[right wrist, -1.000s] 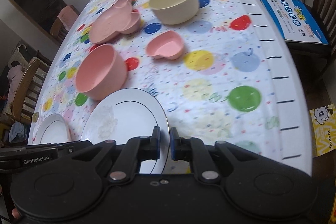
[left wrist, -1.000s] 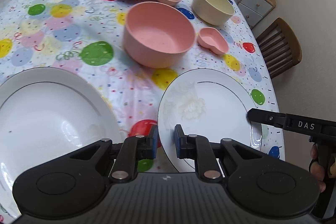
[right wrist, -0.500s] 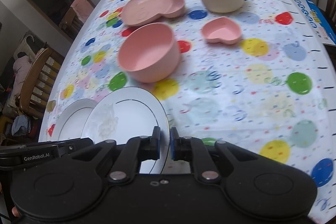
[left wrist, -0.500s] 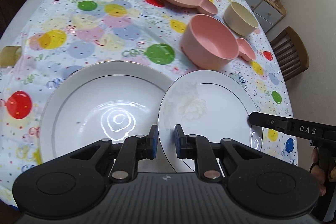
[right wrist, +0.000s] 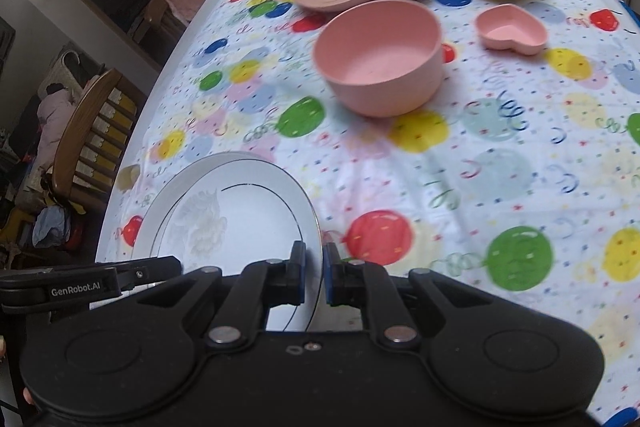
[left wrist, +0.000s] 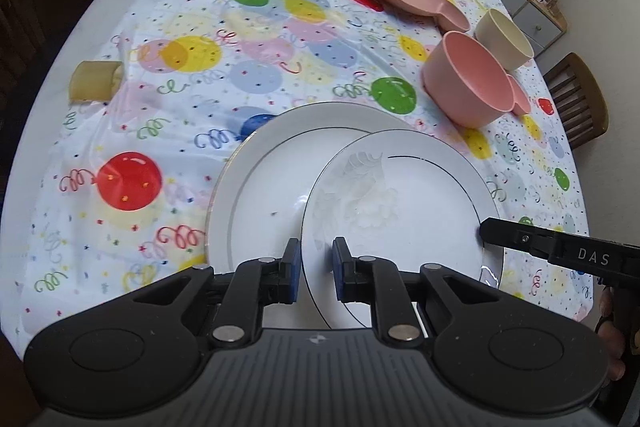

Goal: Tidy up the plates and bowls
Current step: 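Carry the small white plate onto the large white plate with both grippers, then open both grippers and raise them off the stacked plates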

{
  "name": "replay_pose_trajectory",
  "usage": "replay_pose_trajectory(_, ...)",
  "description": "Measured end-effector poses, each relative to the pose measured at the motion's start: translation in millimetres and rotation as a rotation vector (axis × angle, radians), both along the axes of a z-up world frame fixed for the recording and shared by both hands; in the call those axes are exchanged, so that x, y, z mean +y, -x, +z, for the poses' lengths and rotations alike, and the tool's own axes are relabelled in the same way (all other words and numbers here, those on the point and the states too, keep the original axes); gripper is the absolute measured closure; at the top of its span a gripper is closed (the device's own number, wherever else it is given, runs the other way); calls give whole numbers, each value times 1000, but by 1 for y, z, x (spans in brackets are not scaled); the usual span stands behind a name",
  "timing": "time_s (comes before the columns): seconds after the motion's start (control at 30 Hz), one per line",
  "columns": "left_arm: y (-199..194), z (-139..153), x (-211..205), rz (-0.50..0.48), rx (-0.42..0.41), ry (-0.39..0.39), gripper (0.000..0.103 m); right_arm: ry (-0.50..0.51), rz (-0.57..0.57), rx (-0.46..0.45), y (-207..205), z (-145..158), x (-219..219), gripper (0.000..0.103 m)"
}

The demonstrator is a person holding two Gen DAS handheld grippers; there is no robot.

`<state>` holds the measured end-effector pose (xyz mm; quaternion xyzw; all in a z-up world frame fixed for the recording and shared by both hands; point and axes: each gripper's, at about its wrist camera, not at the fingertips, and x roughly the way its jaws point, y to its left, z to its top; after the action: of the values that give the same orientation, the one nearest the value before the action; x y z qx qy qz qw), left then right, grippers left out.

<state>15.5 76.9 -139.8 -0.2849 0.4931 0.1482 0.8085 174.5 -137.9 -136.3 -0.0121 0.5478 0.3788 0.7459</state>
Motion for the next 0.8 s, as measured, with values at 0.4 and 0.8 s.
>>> replay_pose_trajectory(0.4, 9, -12, 16, 2, 24, 1, 87, 20, 9, 21, 21, -18, 26, 95)
replay_pose_trajectory(0.8, 7, -13, 20, -9, 23, 12, 87, 15, -12, 30, 17, -24, 26, 94)
